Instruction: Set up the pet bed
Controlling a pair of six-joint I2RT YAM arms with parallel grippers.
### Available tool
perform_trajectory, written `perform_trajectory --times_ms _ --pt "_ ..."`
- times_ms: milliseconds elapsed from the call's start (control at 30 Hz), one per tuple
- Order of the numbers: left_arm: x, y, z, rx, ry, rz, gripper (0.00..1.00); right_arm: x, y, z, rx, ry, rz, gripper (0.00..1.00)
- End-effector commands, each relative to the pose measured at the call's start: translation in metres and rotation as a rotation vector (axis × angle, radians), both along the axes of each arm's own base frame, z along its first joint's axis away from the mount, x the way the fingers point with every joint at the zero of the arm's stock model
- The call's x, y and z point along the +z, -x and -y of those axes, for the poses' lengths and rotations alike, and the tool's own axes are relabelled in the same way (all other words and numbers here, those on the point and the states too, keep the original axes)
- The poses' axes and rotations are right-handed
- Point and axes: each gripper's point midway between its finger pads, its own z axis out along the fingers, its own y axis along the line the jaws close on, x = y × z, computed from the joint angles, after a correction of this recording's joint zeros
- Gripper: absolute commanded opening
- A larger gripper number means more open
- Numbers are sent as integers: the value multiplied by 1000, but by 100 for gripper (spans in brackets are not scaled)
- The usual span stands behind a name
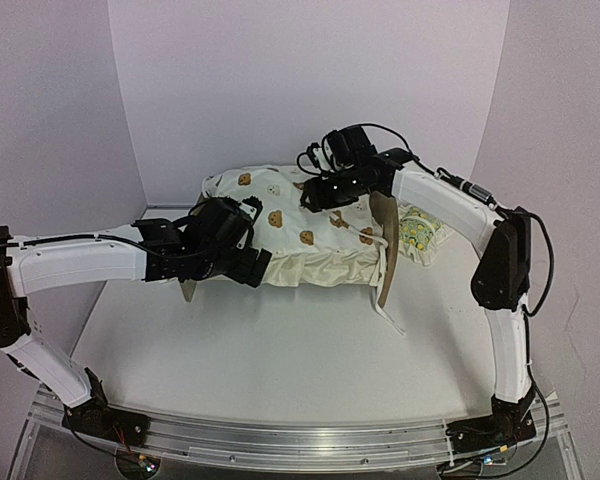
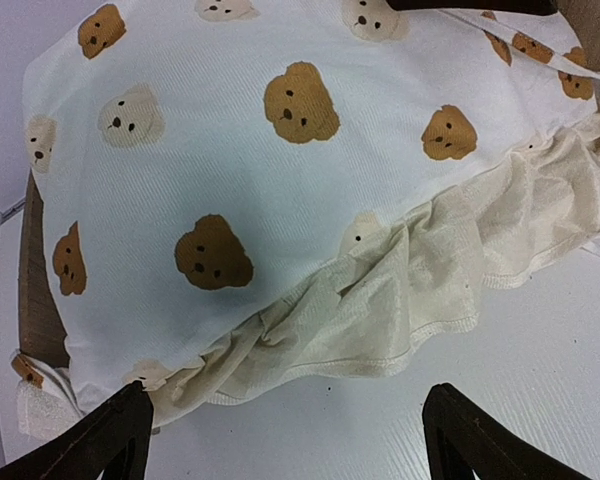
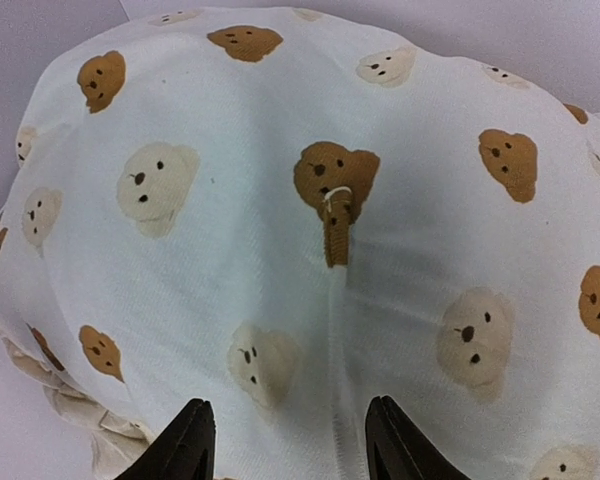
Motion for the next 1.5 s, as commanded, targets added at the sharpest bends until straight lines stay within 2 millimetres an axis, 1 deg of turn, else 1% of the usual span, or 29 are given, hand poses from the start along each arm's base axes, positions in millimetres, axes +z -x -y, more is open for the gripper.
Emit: perform_trajectory --times_ms 0,67,133,167,267,433,633,767,800,833,900,1000,1133,1233,1333,1467 --pt "11 -2 0 12 39 19 96 0 -7 10 -24 66 58 52" --pt "9 -3 2 11 36 17 96 -5 -7 12 -27 81 60 51" --pt "8 -4 3 10 34 15 95 -9 -7 12 -25 87 55 48" --pt "8 -4 4 11 35 14 95 -9 -7 12 -23 88 54 46" --pt "7 -4 5 6 37 11 95 -11 -6 10 -11 88 50 33" --pt "7 -6 8 7 29 8 95 4 -5 11 -11 68 72 17" --pt "12 -10 17 -9 37 11 94 21 -2 18 -17 78 110 5" --pt "16 -13 26 -25 43 15 94 33 5 30 -34 88 128 5" --pt "17 -15 27 -26 43 17 94 38 8 32 -38 85 135 5" --pt "16 -16 29 -28 37 17 94 39 9 35 -42 88 136 6" --pt "18 -19 29 -19 28 28 94 48 14 41 -51 86 149 7" --pt "17 -21 29 -8 24 34 94 53 22 46 -31 104 163 13" --pt "16 -22 30 -3 25 33 94 56 30 52 -20 102 159 14" --pt "16 -22 30 -3 30 29 94 53 34 53 -16 102 151 15" --pt "16 -21 31 -6 35 22 94 49 34 52 -11 103 142 22" --pt "14 -18 28 -4 41 10 94 34 32 50 -8 121 117 31"
